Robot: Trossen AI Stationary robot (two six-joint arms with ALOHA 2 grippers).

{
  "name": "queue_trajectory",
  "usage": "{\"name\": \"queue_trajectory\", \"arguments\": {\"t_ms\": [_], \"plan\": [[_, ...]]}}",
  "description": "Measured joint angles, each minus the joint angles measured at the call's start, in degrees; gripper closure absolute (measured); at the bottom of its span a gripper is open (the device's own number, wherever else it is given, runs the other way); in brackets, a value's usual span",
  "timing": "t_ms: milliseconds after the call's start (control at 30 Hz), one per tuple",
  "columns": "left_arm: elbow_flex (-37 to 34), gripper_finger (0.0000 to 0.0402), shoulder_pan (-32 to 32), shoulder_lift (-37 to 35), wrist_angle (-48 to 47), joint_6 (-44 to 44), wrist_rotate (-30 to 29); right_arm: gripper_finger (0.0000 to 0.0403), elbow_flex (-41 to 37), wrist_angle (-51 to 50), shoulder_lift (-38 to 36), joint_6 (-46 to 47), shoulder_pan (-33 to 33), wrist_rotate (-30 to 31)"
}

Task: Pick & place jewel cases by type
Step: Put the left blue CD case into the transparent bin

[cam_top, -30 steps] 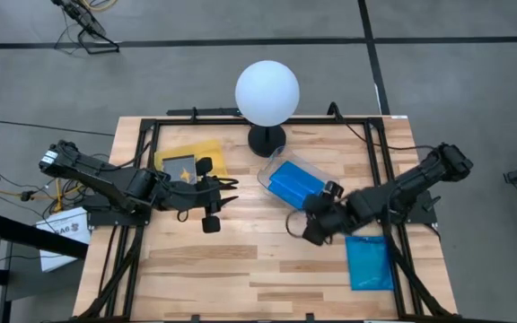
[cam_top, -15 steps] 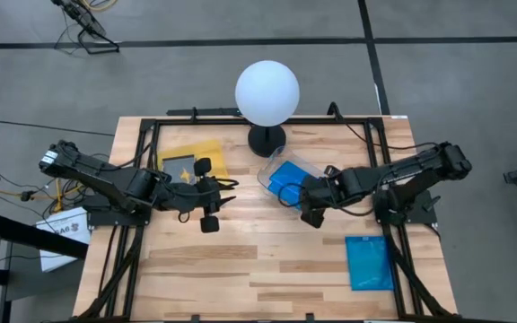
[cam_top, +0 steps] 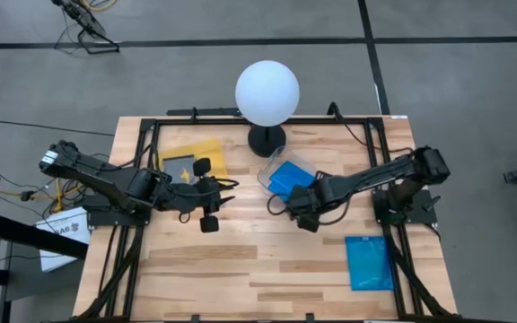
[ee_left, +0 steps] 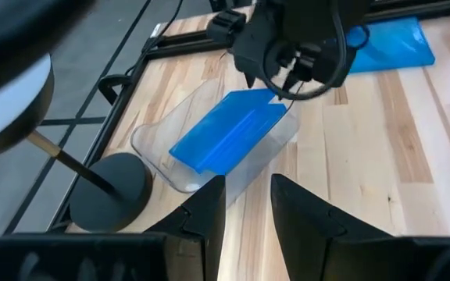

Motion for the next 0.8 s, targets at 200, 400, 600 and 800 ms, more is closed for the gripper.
{"name": "queue_trajectory", "arguments": {"t_ms": [200,400,600,800], "plan": [[-0.02,0.0304,0.00,0.32,0.05,0.04,-0.69,0.0167,0.69,-1.48,4.46,-2.99,-0.64,-0.01],[-0.02,0.0304,0.00,0.39,-0.24,0.27,-1.03,0.0213,1.17,-3.18,6.46,-3.25,-1.23,0.61],[-0.02,0.0304,0.00,0.39,-0.23,0.46,-1.08,0.0328,2.12,-6.22,6.47,-2.51,-0.97,2.92],[-0.02,0.0304,0.00,0.39,-0.39,0.44,-1.12,0.0386,6.54,-11.46,6.51,-0.28,0.36,4.78]]}}
